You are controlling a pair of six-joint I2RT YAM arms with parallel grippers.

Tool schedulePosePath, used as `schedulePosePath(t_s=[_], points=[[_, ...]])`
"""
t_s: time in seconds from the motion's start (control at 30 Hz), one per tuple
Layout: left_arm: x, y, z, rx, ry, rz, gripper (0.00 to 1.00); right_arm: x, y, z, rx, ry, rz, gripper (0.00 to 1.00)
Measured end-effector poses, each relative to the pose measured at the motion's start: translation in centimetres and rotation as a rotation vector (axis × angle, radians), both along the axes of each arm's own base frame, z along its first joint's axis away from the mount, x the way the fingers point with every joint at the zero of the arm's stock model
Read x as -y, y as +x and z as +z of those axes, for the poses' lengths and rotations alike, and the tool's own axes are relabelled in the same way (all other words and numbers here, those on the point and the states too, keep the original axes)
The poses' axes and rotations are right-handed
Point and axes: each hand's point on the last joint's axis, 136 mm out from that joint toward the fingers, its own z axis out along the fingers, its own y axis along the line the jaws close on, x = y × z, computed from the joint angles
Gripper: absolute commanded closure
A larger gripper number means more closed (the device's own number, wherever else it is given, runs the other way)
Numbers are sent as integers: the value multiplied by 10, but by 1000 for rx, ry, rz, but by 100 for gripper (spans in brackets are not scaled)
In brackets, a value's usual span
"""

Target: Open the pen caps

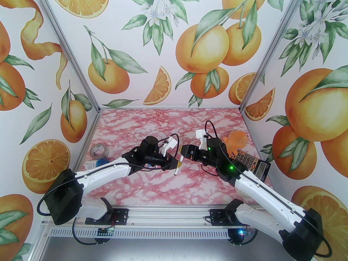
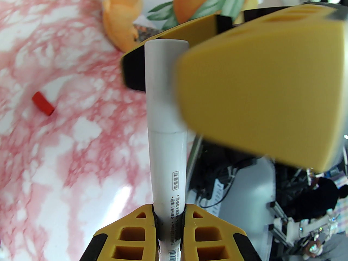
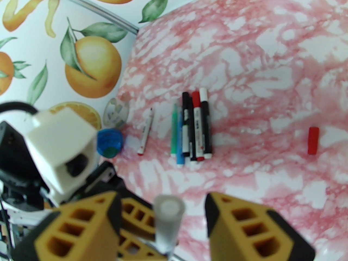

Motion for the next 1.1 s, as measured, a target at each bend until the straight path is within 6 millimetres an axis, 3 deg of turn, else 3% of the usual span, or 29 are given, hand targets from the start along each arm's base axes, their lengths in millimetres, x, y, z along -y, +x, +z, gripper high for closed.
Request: schedulePosePath(t_s=[0.57,0.87,1.1], points=[[10,-16,2,-32,-36,-79,88,-2,2,3,16,9,4,74],[11,-17,3,-30,-39,-83,88,-2,3,3,20,4,6,71],[11,-17,3,-30,-39,-82,88,0,1,-2,17,-18,13,76]])
